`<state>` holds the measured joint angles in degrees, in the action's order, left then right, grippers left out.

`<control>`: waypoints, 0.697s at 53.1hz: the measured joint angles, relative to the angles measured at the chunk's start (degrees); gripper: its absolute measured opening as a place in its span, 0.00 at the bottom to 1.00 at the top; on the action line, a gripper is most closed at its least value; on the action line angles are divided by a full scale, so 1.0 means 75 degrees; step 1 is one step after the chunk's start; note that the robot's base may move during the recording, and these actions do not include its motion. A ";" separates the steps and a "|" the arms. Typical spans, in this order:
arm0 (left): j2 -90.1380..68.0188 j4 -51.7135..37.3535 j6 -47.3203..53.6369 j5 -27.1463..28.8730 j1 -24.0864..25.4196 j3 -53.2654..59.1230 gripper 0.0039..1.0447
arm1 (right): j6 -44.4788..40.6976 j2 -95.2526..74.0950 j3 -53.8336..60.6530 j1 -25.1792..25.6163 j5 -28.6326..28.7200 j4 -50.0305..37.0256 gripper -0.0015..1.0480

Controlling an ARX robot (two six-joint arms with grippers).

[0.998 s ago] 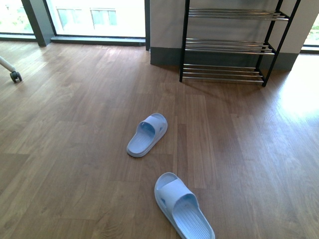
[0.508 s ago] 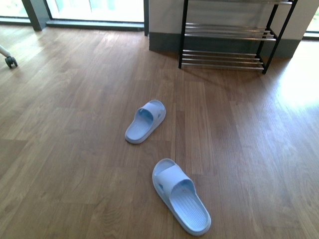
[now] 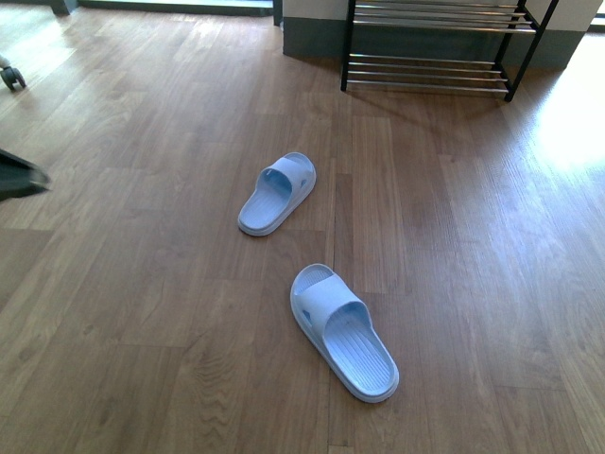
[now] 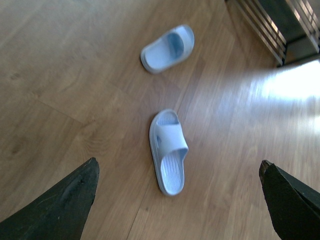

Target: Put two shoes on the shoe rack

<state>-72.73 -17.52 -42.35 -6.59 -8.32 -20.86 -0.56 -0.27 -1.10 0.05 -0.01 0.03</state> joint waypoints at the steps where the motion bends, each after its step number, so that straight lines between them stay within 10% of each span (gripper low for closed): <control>1: -0.0271 -0.0009 0.0061 -0.0105 -0.0041 -0.0134 0.91 | 0.0000 0.0000 0.0000 0.0000 -0.0003 0.0000 0.91; 37: -0.7379 -0.0149 0.1670 -0.2224 -0.0201 -0.4514 0.91 | 0.0000 0.0000 0.0000 0.0000 -0.0003 0.0000 0.91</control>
<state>-128.07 -18.63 -29.82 -23.27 -9.82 -54.72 -0.56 -0.27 -1.10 0.05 -0.03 0.03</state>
